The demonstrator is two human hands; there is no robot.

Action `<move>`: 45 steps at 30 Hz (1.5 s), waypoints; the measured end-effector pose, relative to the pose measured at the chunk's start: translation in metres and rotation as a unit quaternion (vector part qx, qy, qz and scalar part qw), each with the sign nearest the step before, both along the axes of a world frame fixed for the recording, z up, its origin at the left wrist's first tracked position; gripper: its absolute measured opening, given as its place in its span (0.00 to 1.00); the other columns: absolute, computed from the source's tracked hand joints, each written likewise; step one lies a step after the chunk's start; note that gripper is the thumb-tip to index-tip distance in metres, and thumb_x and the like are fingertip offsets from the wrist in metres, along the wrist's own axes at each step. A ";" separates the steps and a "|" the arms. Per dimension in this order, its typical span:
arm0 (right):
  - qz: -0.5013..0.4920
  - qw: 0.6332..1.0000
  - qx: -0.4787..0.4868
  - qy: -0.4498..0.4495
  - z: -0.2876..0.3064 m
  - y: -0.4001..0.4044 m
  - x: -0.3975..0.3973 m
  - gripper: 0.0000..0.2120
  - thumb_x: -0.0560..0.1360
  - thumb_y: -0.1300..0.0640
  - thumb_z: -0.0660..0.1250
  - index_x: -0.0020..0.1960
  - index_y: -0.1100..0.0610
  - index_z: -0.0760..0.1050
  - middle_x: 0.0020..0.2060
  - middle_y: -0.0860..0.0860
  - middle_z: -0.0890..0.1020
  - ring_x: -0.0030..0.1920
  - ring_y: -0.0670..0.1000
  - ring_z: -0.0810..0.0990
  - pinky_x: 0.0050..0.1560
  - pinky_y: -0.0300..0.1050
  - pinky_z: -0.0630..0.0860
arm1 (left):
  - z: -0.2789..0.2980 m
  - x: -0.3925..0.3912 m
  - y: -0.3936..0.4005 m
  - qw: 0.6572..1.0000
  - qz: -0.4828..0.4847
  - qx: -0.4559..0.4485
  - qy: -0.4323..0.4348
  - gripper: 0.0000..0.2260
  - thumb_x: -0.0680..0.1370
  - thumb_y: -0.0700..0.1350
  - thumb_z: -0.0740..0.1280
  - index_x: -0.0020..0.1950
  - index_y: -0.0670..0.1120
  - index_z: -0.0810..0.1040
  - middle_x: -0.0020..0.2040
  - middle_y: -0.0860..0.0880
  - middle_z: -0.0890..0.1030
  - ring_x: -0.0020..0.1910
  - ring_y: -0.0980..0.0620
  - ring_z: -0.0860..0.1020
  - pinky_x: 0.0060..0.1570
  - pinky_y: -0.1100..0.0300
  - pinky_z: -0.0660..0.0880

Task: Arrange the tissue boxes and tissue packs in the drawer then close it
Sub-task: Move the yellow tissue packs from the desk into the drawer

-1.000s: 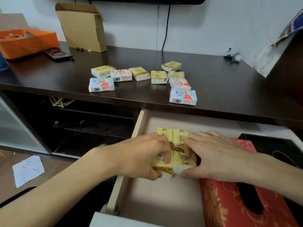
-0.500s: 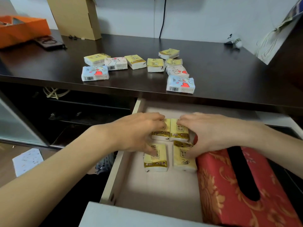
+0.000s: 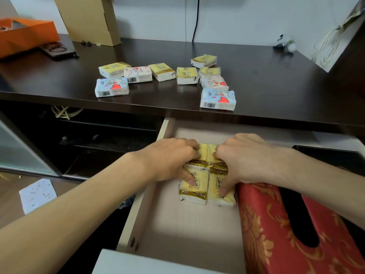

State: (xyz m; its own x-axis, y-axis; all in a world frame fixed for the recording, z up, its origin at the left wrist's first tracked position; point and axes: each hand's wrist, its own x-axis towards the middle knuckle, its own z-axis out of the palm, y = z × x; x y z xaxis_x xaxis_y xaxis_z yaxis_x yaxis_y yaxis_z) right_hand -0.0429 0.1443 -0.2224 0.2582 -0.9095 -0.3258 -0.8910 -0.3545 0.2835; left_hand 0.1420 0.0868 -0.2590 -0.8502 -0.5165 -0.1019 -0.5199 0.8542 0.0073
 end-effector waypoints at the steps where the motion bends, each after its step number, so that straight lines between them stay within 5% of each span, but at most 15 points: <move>1: 0.003 1.000 -0.001 0.002 0.000 0.001 0.000 0.34 0.57 0.23 0.74 0.38 0.50 0.64 0.34 0.44 0.67 0.41 0.53 0.71 0.39 0.48 0.64 | -0.001 -0.001 0.001 1.000 0.002 0.000 0.003 0.26 0.72 0.64 0.70 0.62 0.47 0.78 0.62 0.51 0.74 0.57 0.50 0.75 0.47 0.57 0.71; 6: 0.009 1.000 0.001 0.006 0.003 0.001 0.002 0.36 0.57 0.24 0.75 0.35 0.50 0.60 0.34 0.45 0.68 0.34 0.50 0.67 0.30 0.46 0.59 | -0.004 -0.005 0.003 1.000 0.001 -0.004 0.014 0.26 0.73 0.63 0.70 0.62 0.46 0.78 0.60 0.50 0.73 0.54 0.50 0.76 0.44 0.60 0.66; 13: -0.020 0.998 0.036 -0.056 0.000 0.000 -0.006 0.38 0.59 0.25 0.75 0.57 0.51 0.75 0.49 0.45 0.73 0.52 0.50 0.73 0.43 0.50 0.69 | -0.003 -0.003 0.002 0.999 0.004 -0.037 0.036 0.29 0.71 0.67 0.68 0.63 0.49 0.76 0.58 0.52 0.73 0.58 0.52 0.71 0.57 0.54 0.72; 19: -0.022 0.984 0.021 -0.173 0.015 0.002 -0.010 0.33 0.65 0.24 0.68 0.60 0.47 0.78 0.55 0.43 0.79 0.57 0.49 0.77 0.57 0.55 0.77 | 0.024 0.006 0.004 0.996 0.041 -0.019 0.075 0.19 0.77 0.64 0.64 0.61 0.53 0.77 0.56 0.55 0.75 0.57 0.53 0.74 0.51 0.54 0.74; 24: -0.041 0.915 -0.032 -0.400 0.049 -0.006 -0.022 0.17 0.69 0.34 0.69 0.49 0.43 0.86 0.42 0.34 0.86 0.45 0.34 0.84 0.49 0.38 0.80 | 0.066 0.031 -0.004 0.973 0.120 -0.034 0.191 0.13 0.78 0.60 0.62 0.50 0.56 0.82 0.46 0.59 0.81 0.46 0.58 0.79 0.45 0.51 0.78; 27: -0.021 0.874 -0.083 -0.478 0.063 -0.031 -0.027 0.05 0.75 0.48 0.73 0.44 0.45 0.87 0.40 0.35 0.87 0.42 0.34 0.83 0.44 0.30 0.74 | 0.081 0.042 -0.021 0.944 0.169 -0.018 0.284 0.11 0.78 0.55 0.63 0.50 0.54 0.83 0.44 0.58 0.83 0.44 0.60 0.80 0.45 0.51 0.79; 30: -0.018 0.847 -0.123 -0.517 0.068 -0.066 -0.029 0.04 0.78 0.55 0.73 0.47 0.48 0.87 0.41 0.34 0.86 0.41 0.31 0.81 0.43 0.27 0.73 | 0.087 0.044 -0.049 0.921 0.208 -0.025 0.328 0.09 0.79 0.50 0.65 0.53 0.51 0.84 0.48 0.55 0.84 0.48 0.57 0.80 0.50 0.53 0.79; 34: -0.033 0.848 -0.176 -0.499 0.068 -0.117 -0.031 0.06 0.78 0.57 0.72 0.52 0.50 0.86 0.50 0.43 0.85 0.39 0.28 0.77 0.42 0.25 0.68 | 0.088 0.035 -0.088 0.915 0.246 -0.072 0.311 0.12 0.78 0.49 0.67 0.59 0.48 0.82 0.57 0.50 0.82 0.56 0.51 0.78 0.53 0.57 0.73; 38: -0.050 0.889 -0.146 -0.431 0.069 -0.162 -0.027 0.12 0.77 0.51 0.73 0.60 0.50 0.83 0.58 0.47 0.80 0.59 0.47 0.78 0.48 0.39 0.70 | 0.092 0.016 -0.126 0.922 0.262 -0.105 0.266 0.14 0.77 0.51 0.67 0.61 0.49 0.80 0.61 0.49 0.81 0.59 0.47 0.77 0.54 0.54 0.72; 43: -0.032 0.918 -0.090 -0.385 0.063 -0.201 -0.020 0.16 0.76 0.43 0.74 0.61 0.49 0.84 0.69 0.49 0.76 0.69 0.52 0.74 0.61 0.49 0.72 | 0.098 0.004 -0.182 0.935 0.316 -0.050 0.155 0.34 0.74 0.59 0.70 0.76 0.46 0.65 0.73 0.45 0.73 0.69 0.43 0.72 0.64 0.49 0.70; 45: -0.029 0.921 -0.082 -0.380 0.061 -0.209 -0.021 0.15 0.75 0.42 0.75 0.58 0.47 0.84 0.68 0.48 0.77 0.65 0.48 0.76 0.54 0.45 0.72 | 0.099 0.003 -0.198 0.941 0.324 -0.036 0.086 0.37 0.73 0.61 0.70 0.76 0.45 0.64 0.72 0.44 0.73 0.68 0.42 0.73 0.64 0.48 0.71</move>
State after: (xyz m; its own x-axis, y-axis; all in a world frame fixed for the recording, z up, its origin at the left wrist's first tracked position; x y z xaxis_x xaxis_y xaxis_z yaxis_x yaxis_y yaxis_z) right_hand -0.0641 -0.0651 -0.1611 0.3043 -0.9498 0.0723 -0.8704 -0.3081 -0.3840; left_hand 0.1446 -0.1108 -0.1602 -0.3544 -0.9329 0.0646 -0.9286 0.3592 0.0933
